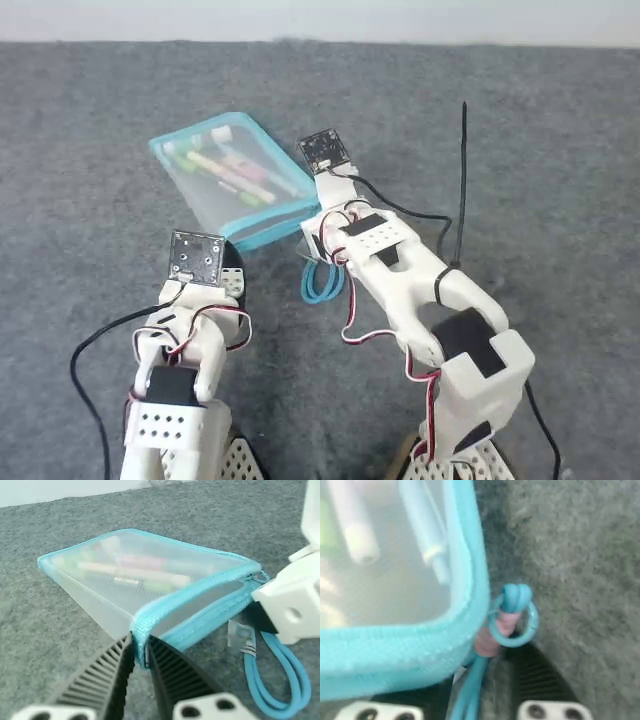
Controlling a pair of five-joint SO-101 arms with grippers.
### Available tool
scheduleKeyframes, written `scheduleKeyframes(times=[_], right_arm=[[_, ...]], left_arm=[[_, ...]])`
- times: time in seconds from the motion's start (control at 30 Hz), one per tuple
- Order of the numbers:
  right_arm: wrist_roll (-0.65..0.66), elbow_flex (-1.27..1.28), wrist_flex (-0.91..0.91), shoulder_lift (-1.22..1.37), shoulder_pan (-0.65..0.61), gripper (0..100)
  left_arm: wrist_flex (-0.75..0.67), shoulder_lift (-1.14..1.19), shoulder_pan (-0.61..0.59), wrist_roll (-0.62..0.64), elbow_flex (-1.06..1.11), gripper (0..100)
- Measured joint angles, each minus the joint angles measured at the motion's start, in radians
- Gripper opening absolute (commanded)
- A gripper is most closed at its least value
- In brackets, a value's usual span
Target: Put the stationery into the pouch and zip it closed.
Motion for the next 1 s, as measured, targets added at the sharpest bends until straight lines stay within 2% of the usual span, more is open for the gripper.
scheduleKeyframes(times=[0.1,0.23,0.4,0.53,0.73,1.0], right_arm=[[0.000,0.000,0.121,-0.052,0.040,0.6],[0.000,0.000,0.345,-0.250,0.075,0.6],[0.095,0.000,0.559,-0.549,0.052,0.6],[0.155,0.002,0.606,-0.692,-0.061,0.6],[0.204,0.048,0.608,-0.724,-0.276,0.6],[0.299,0.078,0.646,-0.804,-0.423,0.6]], left_arm=[[0.000,0.000,0.000,-0.003,0.000,1],[0.000,0.000,0.000,0.000,0.000,1],[0.000,0.000,0.000,0.000,0.000,1],[0.000,0.000,0.000,0.000,0.000,1],[0.000,0.000,0.049,-0.006,0.000,1],[0.000,0.000,0.055,-0.006,0.000,1]])
